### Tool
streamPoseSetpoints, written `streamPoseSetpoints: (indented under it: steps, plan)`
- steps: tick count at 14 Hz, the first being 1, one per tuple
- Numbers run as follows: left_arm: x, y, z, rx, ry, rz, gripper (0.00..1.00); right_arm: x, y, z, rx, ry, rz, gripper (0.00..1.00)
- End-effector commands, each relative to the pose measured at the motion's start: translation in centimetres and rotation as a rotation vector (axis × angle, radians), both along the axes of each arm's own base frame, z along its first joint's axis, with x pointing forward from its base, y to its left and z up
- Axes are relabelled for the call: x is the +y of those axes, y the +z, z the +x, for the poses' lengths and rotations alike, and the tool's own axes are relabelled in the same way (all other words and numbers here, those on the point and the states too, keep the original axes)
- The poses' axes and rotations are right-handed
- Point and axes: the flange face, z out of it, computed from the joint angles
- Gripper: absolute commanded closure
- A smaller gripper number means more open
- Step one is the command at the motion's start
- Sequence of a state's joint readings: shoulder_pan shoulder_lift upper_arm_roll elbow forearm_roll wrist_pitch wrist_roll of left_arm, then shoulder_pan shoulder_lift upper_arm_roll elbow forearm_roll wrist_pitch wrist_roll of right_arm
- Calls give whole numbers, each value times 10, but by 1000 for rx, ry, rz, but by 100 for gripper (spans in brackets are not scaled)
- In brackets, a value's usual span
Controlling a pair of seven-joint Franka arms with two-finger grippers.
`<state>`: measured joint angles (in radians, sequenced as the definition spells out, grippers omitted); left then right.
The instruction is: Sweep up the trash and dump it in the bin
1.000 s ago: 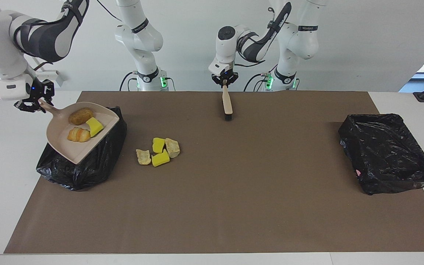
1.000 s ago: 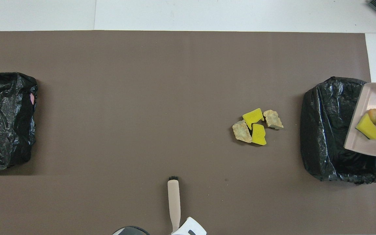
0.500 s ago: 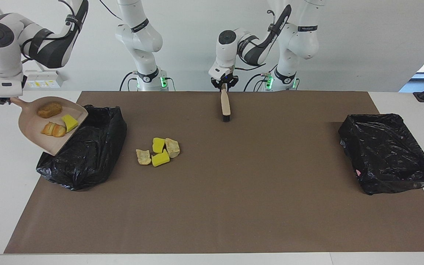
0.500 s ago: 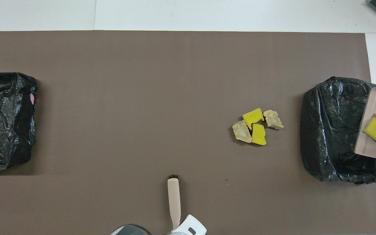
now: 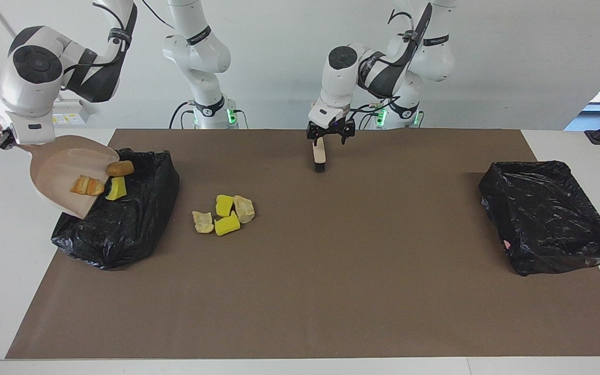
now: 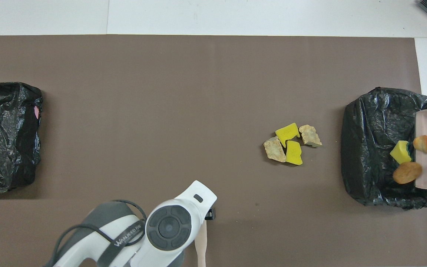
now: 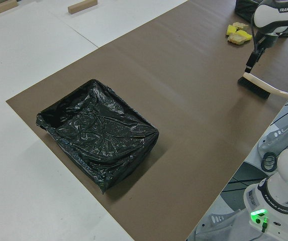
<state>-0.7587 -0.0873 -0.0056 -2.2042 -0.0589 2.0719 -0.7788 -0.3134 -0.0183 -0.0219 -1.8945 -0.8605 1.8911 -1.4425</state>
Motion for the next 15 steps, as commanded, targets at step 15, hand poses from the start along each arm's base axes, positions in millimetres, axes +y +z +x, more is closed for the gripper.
streamPoseSetpoints:
  steps: [15]
  plan:
    - [252, 207, 170, -12, -222, 28, 9, 44, 78, -27, -232, -497, 275, 100]
